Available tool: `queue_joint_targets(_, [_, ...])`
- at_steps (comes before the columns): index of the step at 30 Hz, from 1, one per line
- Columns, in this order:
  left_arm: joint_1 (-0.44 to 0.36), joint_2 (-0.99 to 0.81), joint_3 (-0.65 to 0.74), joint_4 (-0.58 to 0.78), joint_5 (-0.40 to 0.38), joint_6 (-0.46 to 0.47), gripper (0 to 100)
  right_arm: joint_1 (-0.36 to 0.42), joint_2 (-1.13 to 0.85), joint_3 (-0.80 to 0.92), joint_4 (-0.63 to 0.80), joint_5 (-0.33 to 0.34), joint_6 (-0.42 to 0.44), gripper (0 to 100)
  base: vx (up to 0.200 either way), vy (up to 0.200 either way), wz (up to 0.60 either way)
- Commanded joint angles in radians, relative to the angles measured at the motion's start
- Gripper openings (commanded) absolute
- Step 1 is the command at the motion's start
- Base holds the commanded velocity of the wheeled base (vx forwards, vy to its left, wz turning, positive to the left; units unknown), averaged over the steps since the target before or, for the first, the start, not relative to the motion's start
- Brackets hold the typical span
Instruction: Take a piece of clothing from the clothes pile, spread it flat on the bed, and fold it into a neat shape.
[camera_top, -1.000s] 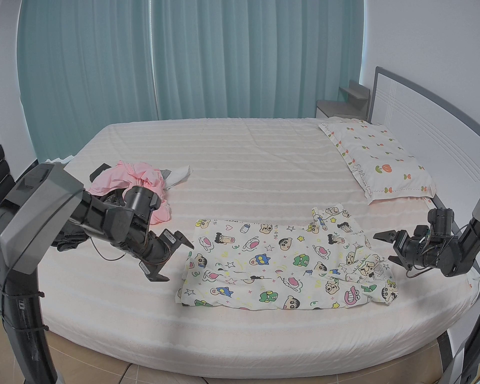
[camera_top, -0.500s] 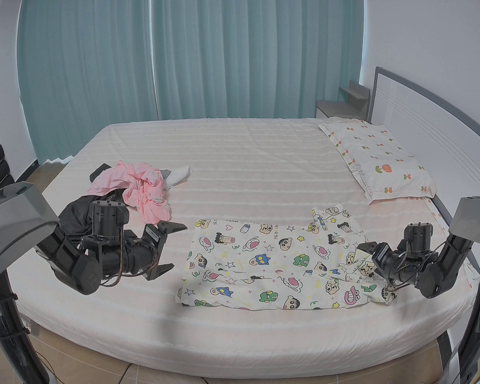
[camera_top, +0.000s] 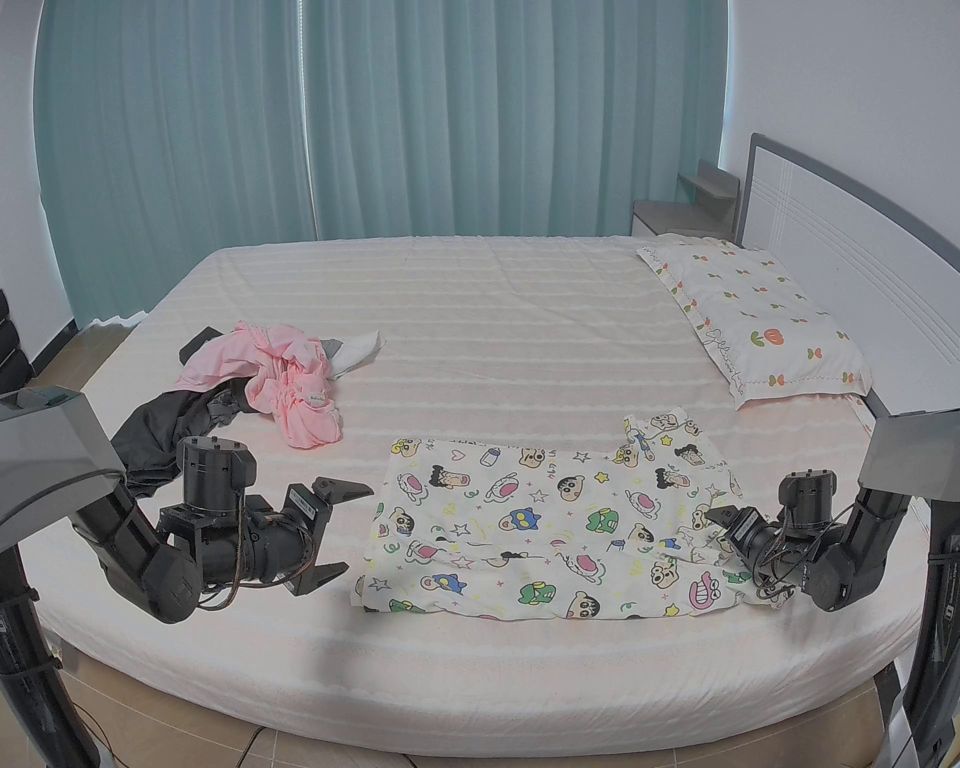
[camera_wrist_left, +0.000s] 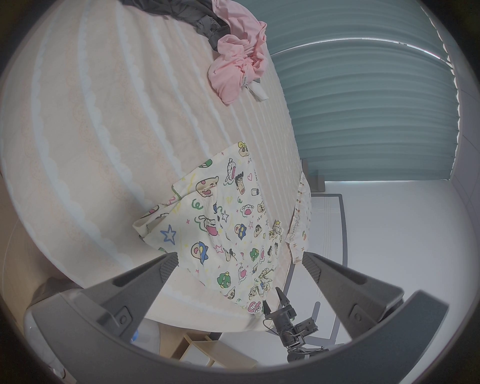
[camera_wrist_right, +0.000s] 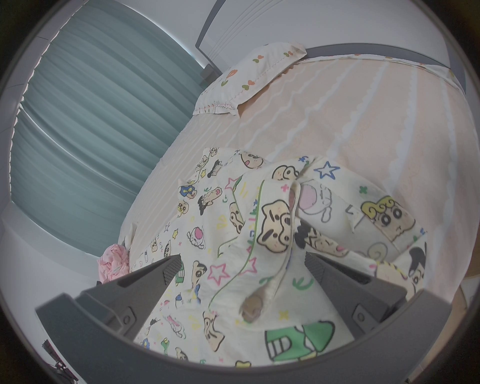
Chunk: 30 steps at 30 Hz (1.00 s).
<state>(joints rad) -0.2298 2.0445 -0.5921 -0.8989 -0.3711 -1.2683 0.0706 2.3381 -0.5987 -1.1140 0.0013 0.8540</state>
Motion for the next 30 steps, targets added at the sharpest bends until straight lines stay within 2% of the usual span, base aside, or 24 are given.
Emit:
queue_joint_targets(1, [0.000, 0.005, 0.002, 0.000, 0.001, 0.000, 100, 0.001, 0.030, -0.019, 0.002, -0.001, -0.001, 100, 0.000, 0.000, 0.00])
queue_joint_targets(10, [-0.006, 0.011, 0.002, 0.000, 0.006, 0.003, 100, 0.000, 0.075, -0.090, 0.008, -0.038, -0.004, 100, 0.000, 0.000, 0.00])
queue_joint_targets(11, [-0.006, 0.011, 0.002, 0.000, 0.006, 0.003, 100, 0.000, 0.076, -0.095, 0.008, -0.038, -0.003, 0, 0.000, 0.000, 0.00])
queue_joint_targets(17, [-0.006, 0.011, 0.002, 0.000, 0.006, 0.003, 100, 0.000, 0.064, -0.081, 0.010, -0.058, -0.003, 0, 0.000, 0.000, 0.00])
queue_joint_targets(19, [-0.006, 0.011, 0.002, 0.000, 0.006, 0.003, 100, 0.001, 0.053, -0.069, 0.007, -0.090, -0.003, 0, 0.000, 0.000, 0.00])
queue_joint_targets(30, [-0.008, 0.013, 0.002, 0.000, 0.006, 0.004, 100, 0.009, -0.003, -0.009, 0.002, -0.090, -0.003, 0, 0.000, 0.000, 0.00])
